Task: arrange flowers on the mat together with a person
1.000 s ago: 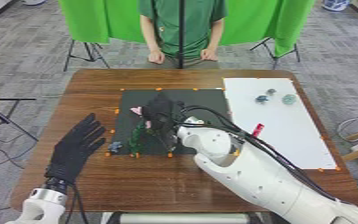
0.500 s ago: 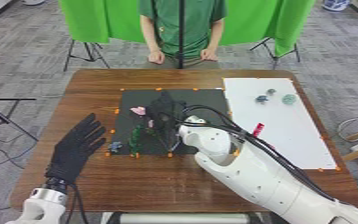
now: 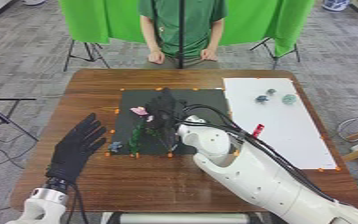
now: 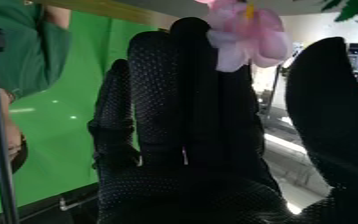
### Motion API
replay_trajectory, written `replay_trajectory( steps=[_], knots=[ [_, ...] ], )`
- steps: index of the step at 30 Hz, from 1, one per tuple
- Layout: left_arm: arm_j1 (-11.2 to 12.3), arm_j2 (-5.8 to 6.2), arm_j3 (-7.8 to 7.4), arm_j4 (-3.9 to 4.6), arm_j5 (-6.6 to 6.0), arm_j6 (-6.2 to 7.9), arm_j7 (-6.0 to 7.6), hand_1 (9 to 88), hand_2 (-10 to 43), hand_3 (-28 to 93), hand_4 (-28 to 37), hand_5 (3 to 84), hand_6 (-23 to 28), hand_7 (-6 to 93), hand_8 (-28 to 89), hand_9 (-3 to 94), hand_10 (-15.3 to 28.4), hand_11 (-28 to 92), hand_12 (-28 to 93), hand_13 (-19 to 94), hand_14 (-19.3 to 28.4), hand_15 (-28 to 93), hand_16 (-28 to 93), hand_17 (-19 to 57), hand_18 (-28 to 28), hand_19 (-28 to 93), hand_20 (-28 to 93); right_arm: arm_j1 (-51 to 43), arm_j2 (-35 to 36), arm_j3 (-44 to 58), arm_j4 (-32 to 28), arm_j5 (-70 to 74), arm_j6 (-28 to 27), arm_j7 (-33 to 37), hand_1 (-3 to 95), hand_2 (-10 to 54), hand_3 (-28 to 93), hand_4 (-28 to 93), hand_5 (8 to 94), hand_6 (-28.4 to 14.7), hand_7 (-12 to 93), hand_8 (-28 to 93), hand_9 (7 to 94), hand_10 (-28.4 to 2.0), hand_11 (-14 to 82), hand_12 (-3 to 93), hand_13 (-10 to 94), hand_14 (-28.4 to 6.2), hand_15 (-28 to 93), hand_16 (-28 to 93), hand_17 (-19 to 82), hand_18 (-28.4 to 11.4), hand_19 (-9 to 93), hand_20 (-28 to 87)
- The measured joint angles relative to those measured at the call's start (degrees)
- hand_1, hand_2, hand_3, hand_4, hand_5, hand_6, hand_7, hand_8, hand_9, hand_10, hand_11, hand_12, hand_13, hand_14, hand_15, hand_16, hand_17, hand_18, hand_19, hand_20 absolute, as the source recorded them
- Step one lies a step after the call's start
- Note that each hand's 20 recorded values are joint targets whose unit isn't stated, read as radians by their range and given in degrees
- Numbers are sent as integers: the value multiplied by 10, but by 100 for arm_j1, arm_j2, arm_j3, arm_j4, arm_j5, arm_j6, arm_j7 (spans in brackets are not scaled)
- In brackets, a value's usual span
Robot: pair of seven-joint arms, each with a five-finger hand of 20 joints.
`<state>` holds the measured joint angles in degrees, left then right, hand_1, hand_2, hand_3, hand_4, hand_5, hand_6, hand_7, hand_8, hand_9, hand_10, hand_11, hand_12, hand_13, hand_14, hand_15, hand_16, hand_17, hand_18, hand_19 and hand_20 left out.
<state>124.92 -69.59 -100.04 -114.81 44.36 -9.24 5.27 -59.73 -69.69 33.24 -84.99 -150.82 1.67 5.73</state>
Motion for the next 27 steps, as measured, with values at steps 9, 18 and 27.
replay_trajectory(
  steps=[9, 18, 27],
  knots=[
    [-7, -4, -1, 0, 0, -4, -11, 260, -48, 682, -263, 301, 36, 139, -87, 227, 108, 146, 155, 195, 118, 186, 48, -99, 203, 388, 84, -40, -1, 19, -61, 53, -33, -1, 274, -95, 837, -282, 603, 22, 341, -179, 674, -98, 301, 229, 616, -82, 641, 213, 200, -198, 676, 427],
    [-11, -9, -1, 10, 1, -5, -16, 260, -47, 681, -264, 300, 35, 140, -86, 228, 108, 148, 155, 197, 119, 187, 47, -99, 203, 388, 83, -84, -3, 63, -62, 70, -47, 0, 253, -95, 830, -283, 600, 37, 300, -172, 660, -101, 250, 210, 604, -86, 606, 215, 183, -211, 650, 428],
    [-11, -9, 0, 14, 2, -38, -20, 261, -48, 681, -263, 300, 35, 138, -86, 227, 108, 147, 154, 197, 119, 187, 47, -99, 203, 387, 83, -140, -2, 136, -126, 122, -264, 75, 236, -95, 826, -282, 601, 49, 250, -167, 635, -109, 235, 212, 578, -96, 599, 218, 172, -224, 627, 428]
  ],
)
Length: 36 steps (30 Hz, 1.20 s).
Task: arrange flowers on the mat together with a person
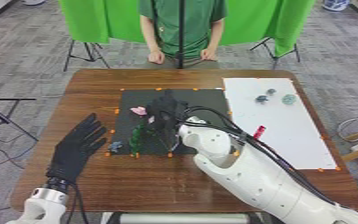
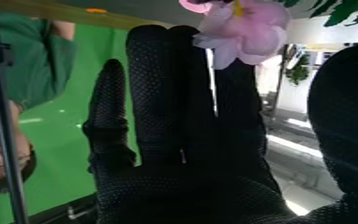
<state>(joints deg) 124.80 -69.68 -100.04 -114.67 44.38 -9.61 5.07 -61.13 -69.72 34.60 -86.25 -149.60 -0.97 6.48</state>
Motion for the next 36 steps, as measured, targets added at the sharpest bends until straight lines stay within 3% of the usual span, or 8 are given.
replay_trajectory(
  steps=[12, 25, 36],
  knots=[
    [-2, 0, 0, 7, -2, -21, -13, 261, -49, 681, -263, 299, 34, 139, -87, 228, 108, 146, 155, 198, 119, 188, 46, -99, 203, 387, 84, -45, -1, 45, -64, 61, -142, 10, 222, -95, 825, -278, 603, 47, 229, -162, 570, -124, 126, 164, 546, -103, 571, 203, 160, -230, 618, 433],
    [2, 0, 0, 10, -5, -24, -12, 260, -49, 682, -263, 299, 34, 140, -87, 235, 111, 151, 154, 203, 121, 191, 46, -99, 204, 389, 85, -60, -1, 48, -129, 133, -153, 26, 205, -85, 827, -261, 524, 2, 203, -141, 717, -104, 193, 180, 582, -102, 567, 204, 160, -225, 619, 433],
    [5, 0, -1, 10, -6, -25, -8, 261, -48, 681, -263, 298, 33, 141, -88, 237, 113, 152, 151, 206, 122, 194, 45, -98, 203, 387, 83, -59, 2, 47, -125, 230, 24, 33, 211, -67, 823, -250, 615, 4, 305, -149, 683, -106, 172, 165, 584, -102, 552, 204, 164, -221, 620, 431]
  ],
)
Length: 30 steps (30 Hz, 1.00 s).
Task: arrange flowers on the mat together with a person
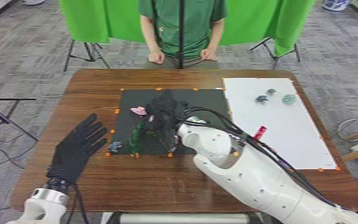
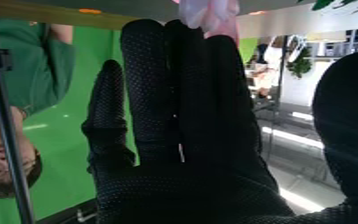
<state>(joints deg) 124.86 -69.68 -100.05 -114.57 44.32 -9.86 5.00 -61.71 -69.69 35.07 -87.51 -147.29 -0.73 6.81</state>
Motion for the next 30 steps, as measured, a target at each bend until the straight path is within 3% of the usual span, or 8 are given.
replay_trajectory(
  steps=[3, 10, 14, 19, 30],
  knots=[
    [-1, 0, 0, 0, 0, 0, 0, 262, -48, 680, -264, 298, 33, 141, -88, 238, 113, 152, 151, 206, 122, 195, 44, -99, 203, 388, 84, 0, 0, 0, 4, 20, 46, -13, 214, -64, 822, -249, 622, 13, 336, -158, 692, -98, 174, 165, 585, -101, 549, 204, 164, -220, 619, 431],
    [-3, 0, 0, 0, -1, 0, -2, 262, -47, 680, -264, 298, 33, 141, -87, 238, 113, 151, 151, 206, 122, 195, 43, -99, 203, 387, 84, 0, -1, 4, 8, 115, 160, -27, 223, -65, 827, -253, 602, 0, 538, -149, 714, -100, 177, 165, 608, -95, 536, 205, 175, -211, 627, 428],
    [-2, 0, 0, 0, -2, 0, -2, 261, -48, 680, -263, 299, 34, 140, -87, 238, 114, 151, 151, 206, 122, 195, 43, -98, 202, 387, 84, -5, -1, 23, -4, 254, 203, -48, 225, -62, 826, -255, 605, -3, 559, -165, 701, -103, 177, 166, 606, -95, 537, 207, 175, -210, 628, 429],
    [-1, 2, -1, 0, -3, -1, -4, 261, -48, 681, -264, 299, 34, 140, -87, 238, 114, 150, 151, 206, 122, 196, 43, -99, 203, 388, 84, -52, 1, 103, -108, 929, 195, -82, 226, -48, 828, -248, 620, 13, 353, -164, 682, -112, 187, 178, 594, -97, 545, 209, 169, -216, 628, 435],
    [90, 11, -3, -26, -8, -2, 7, 260, -48, 681, -263, 299, 33, 142, -88, 239, 113, 151, 151, 207, 122, 196, 43, -99, 203, 388, 84, -134, 73, 146, -627, 1363, -47, 159, 205, -10, 831, -239, 589, -8, 304, -147, 724, -117, 219, 194, 601, -103, 559, 208, 167, -215, 625, 429]
  ],
)
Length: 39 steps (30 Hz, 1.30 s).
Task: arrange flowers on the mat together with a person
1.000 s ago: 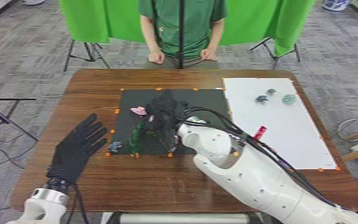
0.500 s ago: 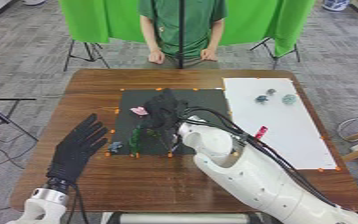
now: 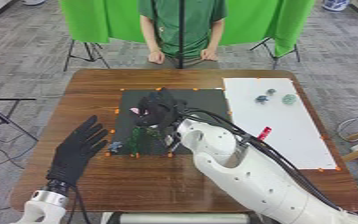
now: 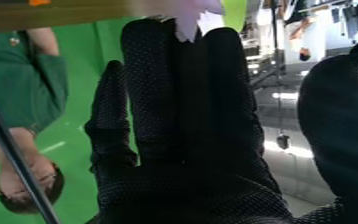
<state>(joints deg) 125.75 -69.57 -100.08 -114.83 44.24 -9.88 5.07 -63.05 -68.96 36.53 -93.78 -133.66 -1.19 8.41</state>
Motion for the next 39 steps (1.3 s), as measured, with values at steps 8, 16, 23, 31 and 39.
replay_trajectory(
  steps=[8, 16, 23, 31, 39],
  knots=[
    [-72, 2, 2, 39, -5, -8, -48, 260, -48, 682, -263, 298, 32, 142, -88, 241, 115, 151, 150, 209, 124, 202, 42, -99, 203, 388, 84, -53, -146, 278, 172, 179, -1007, -24, 192, 11, 827, -235, 559, -25, 273, -129, 674, -127, 172, 171, 578, -111, 554, 204, 165, -219, 627, 421],
    [-127, 2, 3, 65, -5, -35, -83, 260, -47, 682, -263, 298, 32, 142, -88, 242, 115, 151, 150, 210, 124, 202, 39, -99, 203, 388, 84, -88, -165, 284, 275, 288, -793, -255, 182, 21, 828, -234, 544, -21, 279, -133, 613, -118, 119, 139, 563, -116, 549, 195, 161, -222, 623, 418],
    [-134, 8, 3, 68, -6, -44, -90, 261, -47, 681, -263, 298, 32, 141, -88, 243, 115, 151, 150, 210, 125, 203, 39, -99, 203, 388, 84, -143, -161, 326, 258, 323, -748, -433, 179, 22, 830, -235, 547, -20, 281, -137, 526, -118, 85, 115, 543, -114, 520, 186, 154, -226, 617, 416],
    [-134, 8, 3, 68, -6, -53, -90, 261, -48, 682, -263, 299, 33, 141, -88, 244, 115, 151, 150, 210, 124, 202, 39, -99, 203, 388, 84, -282, -157, 483, 152, 427, -648, -538, 178, 23, 839, -243, 468, -23, 278, -147, 490, -132, 137, 174, 472, -119, 526, 178, 139, -224, 584, 395],
    [-103, -11, -5, 30, 1, -45, -17, 262, -47, 681, -262, 299, 33, 142, -88, 245, 115, 152, 150, 209, 124, 198, 39, -99, 203, 389, 84, -783, 102, 1497, -821, 1960, -680, -718, 193, 33, 846, -250, 435, -43, 219, -135, 470, -141, 163, 184, 398, -122, 489, 171, 140, -214, 602, 389]
  ],
)
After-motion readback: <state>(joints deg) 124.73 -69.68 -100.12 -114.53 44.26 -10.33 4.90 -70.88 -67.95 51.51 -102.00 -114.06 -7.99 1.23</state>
